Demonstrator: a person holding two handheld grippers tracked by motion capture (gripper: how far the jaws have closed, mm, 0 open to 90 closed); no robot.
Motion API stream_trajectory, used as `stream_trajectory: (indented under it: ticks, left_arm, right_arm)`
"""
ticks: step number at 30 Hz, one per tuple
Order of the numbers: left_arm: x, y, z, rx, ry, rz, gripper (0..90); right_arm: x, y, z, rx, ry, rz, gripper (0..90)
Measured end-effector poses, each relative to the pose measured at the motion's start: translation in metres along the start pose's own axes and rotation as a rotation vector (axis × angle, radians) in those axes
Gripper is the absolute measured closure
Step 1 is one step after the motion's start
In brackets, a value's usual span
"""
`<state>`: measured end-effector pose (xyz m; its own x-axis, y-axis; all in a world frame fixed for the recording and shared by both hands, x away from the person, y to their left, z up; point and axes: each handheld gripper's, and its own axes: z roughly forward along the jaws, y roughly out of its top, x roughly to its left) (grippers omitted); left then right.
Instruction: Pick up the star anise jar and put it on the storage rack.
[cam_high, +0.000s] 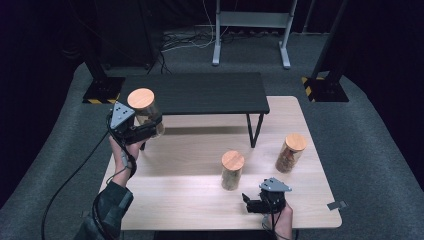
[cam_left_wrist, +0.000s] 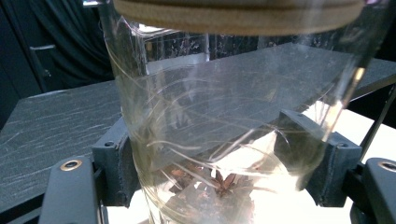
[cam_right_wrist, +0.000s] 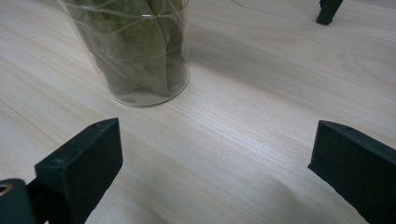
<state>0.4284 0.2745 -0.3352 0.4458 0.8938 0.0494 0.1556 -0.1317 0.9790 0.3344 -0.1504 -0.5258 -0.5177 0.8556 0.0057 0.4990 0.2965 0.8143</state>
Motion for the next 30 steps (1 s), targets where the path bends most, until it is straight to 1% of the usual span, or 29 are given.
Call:
stream_trajectory:
  ticks: [9,17,30]
  left_arm:
    - [-0.001,0.006,-0.001,-0.002,-0.002,0.007,25.1]
    - [0.002,0.012,-0.003,-0.015,-0.001,-0.002,25.1]
    - [0.002,0.022,-0.005,-0.021,0.003,0.004,25.1]
  right_arm:
    - [0.000,0.000,0.000,0.002,0.002,0.000,1.3]
    - [0.000,0.000,0.001,0.004,0.004,-0.001,1.3]
    - [0.000,0.000,0.001,0.006,0.004,-0.001,1.3]
